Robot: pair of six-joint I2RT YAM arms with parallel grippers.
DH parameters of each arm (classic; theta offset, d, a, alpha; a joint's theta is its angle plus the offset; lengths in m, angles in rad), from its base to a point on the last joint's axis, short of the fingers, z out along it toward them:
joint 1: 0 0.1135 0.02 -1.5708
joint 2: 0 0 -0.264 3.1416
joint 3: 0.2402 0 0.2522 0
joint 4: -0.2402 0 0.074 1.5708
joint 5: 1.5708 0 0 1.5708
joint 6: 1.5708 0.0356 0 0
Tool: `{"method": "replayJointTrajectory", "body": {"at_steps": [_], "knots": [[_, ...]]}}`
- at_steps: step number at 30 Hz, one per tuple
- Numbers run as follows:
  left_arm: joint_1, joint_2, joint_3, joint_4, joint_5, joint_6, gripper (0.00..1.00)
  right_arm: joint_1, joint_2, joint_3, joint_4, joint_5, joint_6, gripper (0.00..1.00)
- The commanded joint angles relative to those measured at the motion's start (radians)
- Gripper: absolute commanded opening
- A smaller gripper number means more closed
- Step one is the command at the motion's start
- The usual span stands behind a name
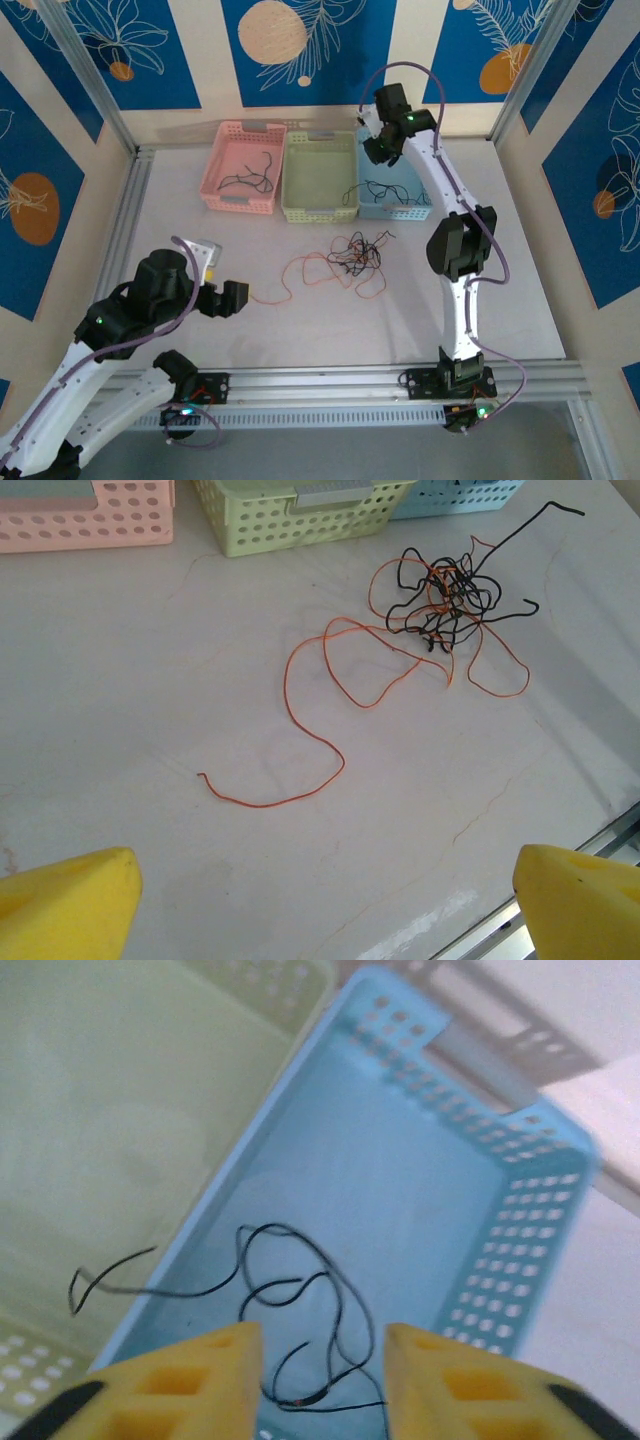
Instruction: Untangle the cables
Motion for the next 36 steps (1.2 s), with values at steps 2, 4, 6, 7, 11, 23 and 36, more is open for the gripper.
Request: {"method": "replayJointTrajectory", "body": {"at_steps": [2,4,6,7,11,23,36], "knots": [[0.006,-0.001,-0.008,0.015,-0.002,0.005,0.95,-0.015,-0.022,-0.122,-0.014,-0.251,-0.063,0.44],[0.006,-0.001,-0.006,0.013,-0.005,0.006,0.95,-0.027,-0.023,-0.172,0.005,-0.216,-0.131,0.45],[0.006,0.000,-0.008,0.017,0.000,0.009,0.95,-0.038,-0.027,-0.229,0.033,-0.213,-0.203,0.45],[0.007,0.003,-0.007,0.017,0.000,0.009,0.95,-0.043,-0.031,-0.264,0.049,-0.211,-0.244,0.46],[0.007,0.017,-0.013,0.022,0.003,0.010,0.95,-0.066,-0.045,-0.350,0.157,-0.221,-0.299,0.48],[0.006,0.028,-0.018,0.024,-0.003,0.008,0.95,-0.036,0.119,-0.196,0.162,-0.217,-0.343,0.51],[0.007,0.043,-0.023,0.026,-0.003,0.008,0.95,-0.023,0.178,-0.144,0.156,-0.315,-0.351,0.47]]}}
